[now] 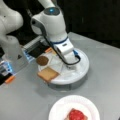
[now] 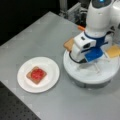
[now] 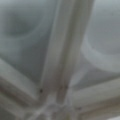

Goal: Ingredient selection for cheeseburger or sandwich

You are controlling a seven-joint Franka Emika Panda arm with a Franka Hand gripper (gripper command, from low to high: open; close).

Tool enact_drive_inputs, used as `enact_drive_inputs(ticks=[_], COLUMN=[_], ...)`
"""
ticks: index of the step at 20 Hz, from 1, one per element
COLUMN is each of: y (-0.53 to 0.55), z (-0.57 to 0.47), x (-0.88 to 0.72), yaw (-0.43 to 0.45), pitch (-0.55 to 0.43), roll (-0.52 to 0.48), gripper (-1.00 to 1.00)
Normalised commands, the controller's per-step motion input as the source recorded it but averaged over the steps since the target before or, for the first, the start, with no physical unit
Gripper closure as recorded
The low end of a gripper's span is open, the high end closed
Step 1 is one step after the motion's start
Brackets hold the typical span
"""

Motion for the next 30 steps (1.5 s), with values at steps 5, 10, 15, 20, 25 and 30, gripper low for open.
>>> enact_drive_inputs(ticks=[5, 10, 15, 20, 25, 30], y=[-0.16, -0.16, -0.16, -0.17, -0.14, -0.13], z=[-0.26, -0.29, -0.31, -0.32, -0.32, -0.33], x=[0.23, 0.26, 0.26, 0.27, 0.23, 0.17], yaw=[0.523, 0.607, 0.562, 0.429, 0.295, 0.210], pitch=[0.037, 0.019, 0.014, 0.021, 0.052, 0.100], roll=[-0.184, -0.163, -0.123, -0.109, -0.105, -0.092], gripper=[-1.00, -1.00, -1.00, -1.00, -1.00, -1.00])
